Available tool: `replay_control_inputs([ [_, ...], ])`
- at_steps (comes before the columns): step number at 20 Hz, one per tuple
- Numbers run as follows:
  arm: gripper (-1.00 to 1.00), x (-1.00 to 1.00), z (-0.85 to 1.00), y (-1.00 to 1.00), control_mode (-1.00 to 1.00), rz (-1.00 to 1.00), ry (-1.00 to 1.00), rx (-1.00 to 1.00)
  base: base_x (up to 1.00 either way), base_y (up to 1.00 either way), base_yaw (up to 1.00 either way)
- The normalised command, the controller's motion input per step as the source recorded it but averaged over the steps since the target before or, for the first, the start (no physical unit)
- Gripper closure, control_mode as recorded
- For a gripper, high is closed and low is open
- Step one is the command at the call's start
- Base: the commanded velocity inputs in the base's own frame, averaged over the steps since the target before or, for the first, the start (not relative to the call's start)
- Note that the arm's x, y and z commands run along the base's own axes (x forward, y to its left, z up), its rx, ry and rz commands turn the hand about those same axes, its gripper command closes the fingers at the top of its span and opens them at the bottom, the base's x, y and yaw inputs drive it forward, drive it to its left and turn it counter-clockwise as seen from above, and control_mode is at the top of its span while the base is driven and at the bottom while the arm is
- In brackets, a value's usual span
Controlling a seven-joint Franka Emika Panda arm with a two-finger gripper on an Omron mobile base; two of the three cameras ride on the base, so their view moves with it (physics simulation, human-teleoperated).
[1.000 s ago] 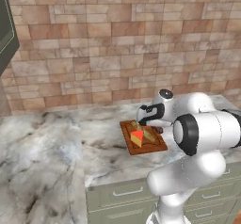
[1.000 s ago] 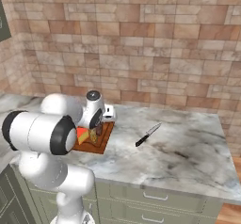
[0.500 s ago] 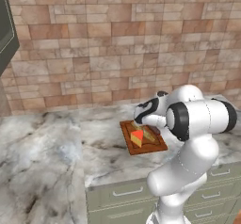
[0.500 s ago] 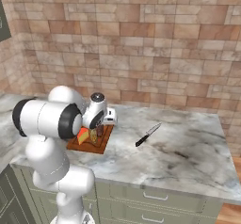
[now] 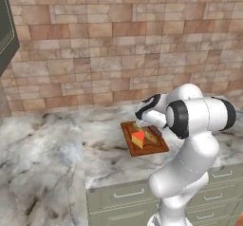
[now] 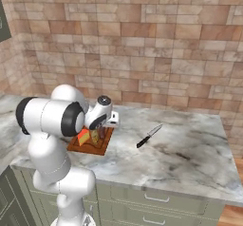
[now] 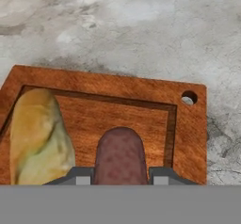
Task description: Retrieve the sausage and cheese from the fridge and place them on the cutting board on the counter.
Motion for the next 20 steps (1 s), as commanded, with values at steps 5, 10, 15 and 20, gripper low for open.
replay_control_inputs([
  [5,1.0,-0.04,-0.2,0.03,-1.0,0.0,0.01,0.04,0.0,0.0,0.0],
  [10,1.0,-0.05,-0.19,0.12,-1.0,0.0,0.01,0.03,0.0,0.0,0.0],
  [15,1.0,-0.1,-0.13,0.2,-1.0,0.0,0.0,0.01,0.0,0.0,0.0],
  [20,1.0,-0.13,-0.09,0.21,-1.0,0.0,0.0,0.0,0.0,0.0,0.0],
])
